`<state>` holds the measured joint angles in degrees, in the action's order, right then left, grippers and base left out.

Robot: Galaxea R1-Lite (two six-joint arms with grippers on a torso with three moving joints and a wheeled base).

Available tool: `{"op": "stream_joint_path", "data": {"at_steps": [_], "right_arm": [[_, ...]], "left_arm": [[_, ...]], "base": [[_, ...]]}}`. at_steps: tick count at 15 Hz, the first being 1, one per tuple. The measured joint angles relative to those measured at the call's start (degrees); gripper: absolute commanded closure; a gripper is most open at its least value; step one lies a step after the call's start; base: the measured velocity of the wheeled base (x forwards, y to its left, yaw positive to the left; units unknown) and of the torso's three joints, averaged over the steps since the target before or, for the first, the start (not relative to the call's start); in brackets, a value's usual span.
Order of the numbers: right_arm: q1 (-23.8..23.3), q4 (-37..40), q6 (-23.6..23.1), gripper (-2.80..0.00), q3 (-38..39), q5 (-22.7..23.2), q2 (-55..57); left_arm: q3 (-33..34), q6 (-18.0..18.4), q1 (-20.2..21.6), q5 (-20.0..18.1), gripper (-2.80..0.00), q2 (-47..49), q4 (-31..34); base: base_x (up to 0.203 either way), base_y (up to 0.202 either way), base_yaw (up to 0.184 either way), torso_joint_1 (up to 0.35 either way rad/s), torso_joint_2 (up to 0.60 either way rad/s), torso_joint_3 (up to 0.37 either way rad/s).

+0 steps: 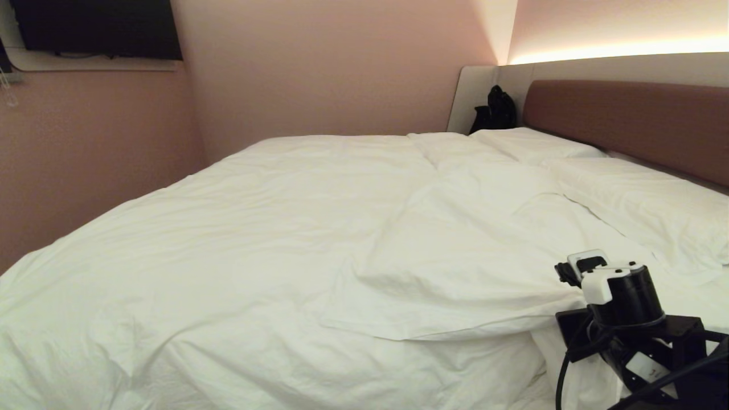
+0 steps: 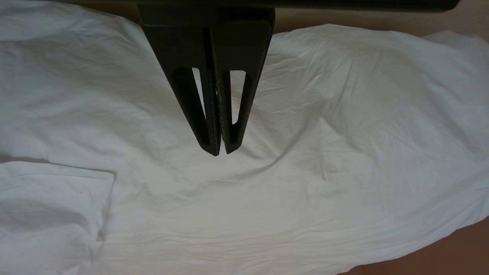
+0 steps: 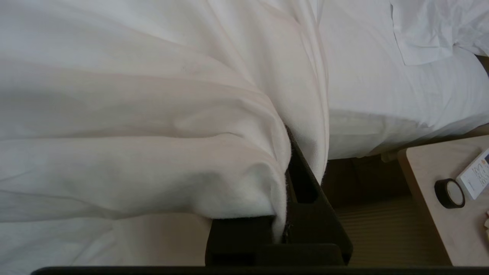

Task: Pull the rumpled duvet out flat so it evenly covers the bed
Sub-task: Flatten the corners of the folded blanket

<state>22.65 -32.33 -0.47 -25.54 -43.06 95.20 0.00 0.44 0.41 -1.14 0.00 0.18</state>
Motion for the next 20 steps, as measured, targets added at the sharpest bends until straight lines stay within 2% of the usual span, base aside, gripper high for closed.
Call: {"op": "stream_joint_path", "data": {"at_steps": [2,3,11,17,20], "right_arm": [[0.0,-0.05,0.2,0.0,0.43,-0.02,-0.14],[0.0,-0.09,0.31,-2.8,0.8,-0.02,-0.22],[0.9,-0.02,3.3,-2.8,3.71,-0.96,-3.01],[7.49,0.13,4.56,-2.8,7.16,-1.31,-14.26],[9.31,0.38,4.16,-2.8,7.52,-2.26,-21.45]], "left_arm": [[0.0,0.02,0.0,0.02,0.0,0.0,0.0],[0.0,0.0,0.0,0.04,0.0,0.0,0.0],[0.0,0.0,0.0,0.01,0.0,0.0,0.0],[0.0,0.0,0.0,0.02,0.0,0.0,0.0],[0.0,-0.02,0.0,0.02,0.0,0.0,0.0]], "base": [[0.0,0.0,0.0,0.0,0.0,0.0],[0.0,0.0,0.0,0.0,0.0,0.0],[0.0,0.0,0.0,0.0,0.0,0.0],[0.0,0.0,0.0,0.0,0.0,0.0],[0.0,0.0,0.0,0.0,0.0,0.0]]}}
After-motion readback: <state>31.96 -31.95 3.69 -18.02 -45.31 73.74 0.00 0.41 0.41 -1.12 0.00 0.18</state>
